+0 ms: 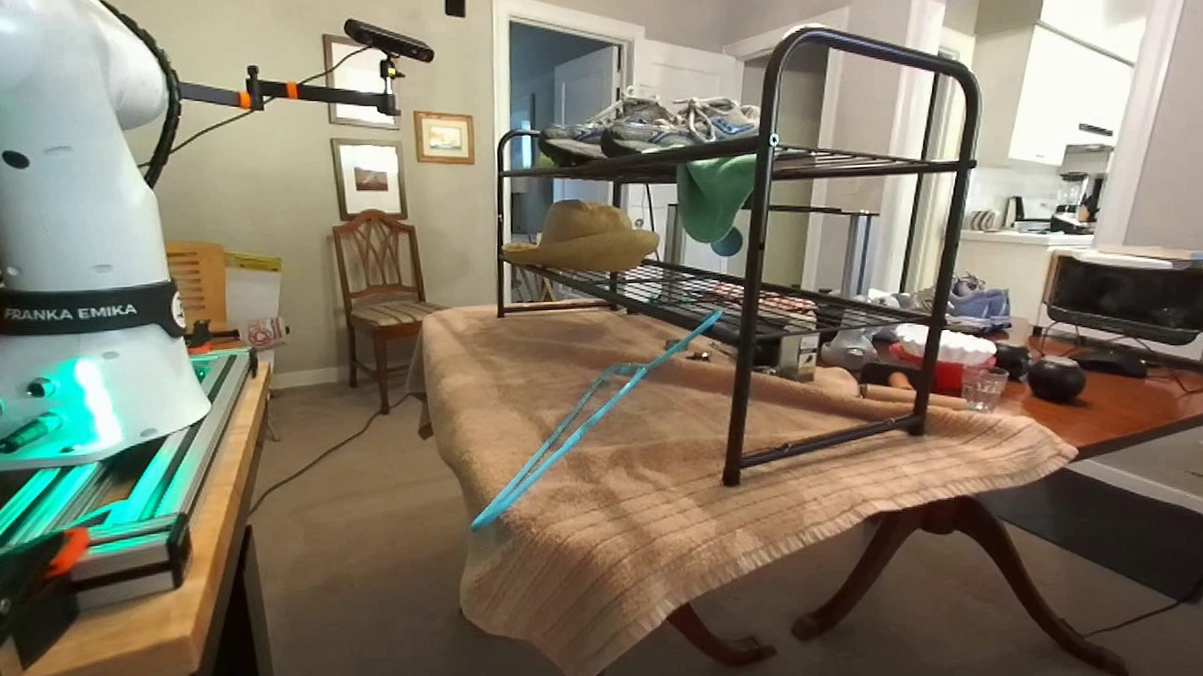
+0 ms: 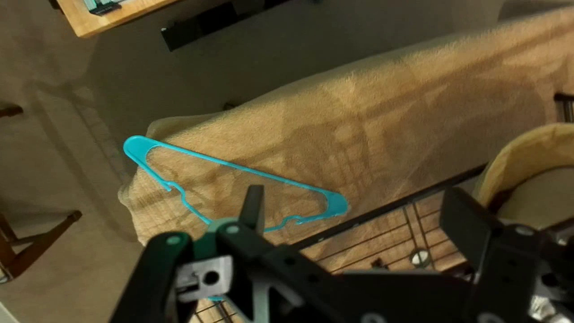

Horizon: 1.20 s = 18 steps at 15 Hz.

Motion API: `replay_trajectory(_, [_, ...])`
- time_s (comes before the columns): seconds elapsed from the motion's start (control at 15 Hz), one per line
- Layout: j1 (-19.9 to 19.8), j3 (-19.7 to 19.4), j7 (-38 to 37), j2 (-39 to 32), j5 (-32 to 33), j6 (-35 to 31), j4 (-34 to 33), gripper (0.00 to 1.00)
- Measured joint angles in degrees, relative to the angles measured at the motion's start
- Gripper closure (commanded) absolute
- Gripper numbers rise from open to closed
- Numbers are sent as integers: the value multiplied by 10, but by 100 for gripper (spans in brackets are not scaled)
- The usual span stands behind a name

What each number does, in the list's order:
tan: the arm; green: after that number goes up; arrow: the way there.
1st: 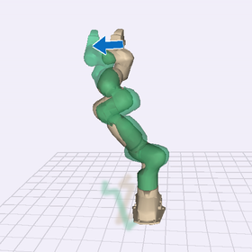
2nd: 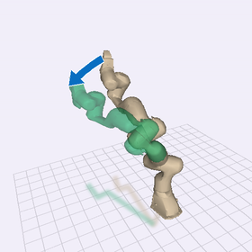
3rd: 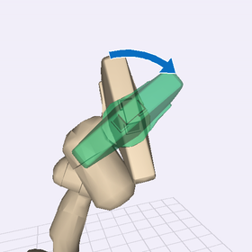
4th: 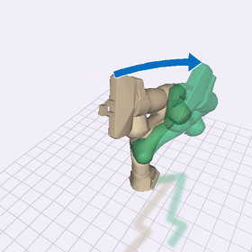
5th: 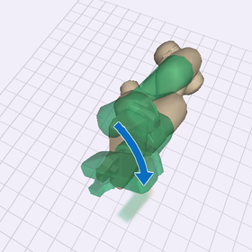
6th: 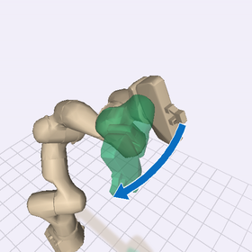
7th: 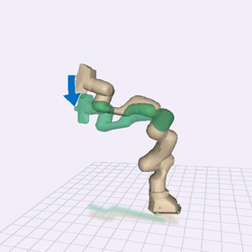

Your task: Move the towel to the left

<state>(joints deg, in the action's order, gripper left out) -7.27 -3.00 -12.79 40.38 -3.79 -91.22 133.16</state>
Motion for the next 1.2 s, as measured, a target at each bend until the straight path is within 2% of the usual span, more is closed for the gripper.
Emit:
replay_trajectory(0.13, [-21, -15, -26, -37, -6, -30, -24, 0])
replay_trajectory(0.33, [-37, -14, -91, -91, -24, -96, -52, 0])
replay_trajectory(0.73, [-49, 33, -290, -190, -14, -222, -97, 0])
replay_trajectory(1.07, [-50, 43, -462, -241, 34, -233, -130, 0])
replay_trajectory(1.2, [-48, 41, -496, -250, 36, -233, -132, 0])
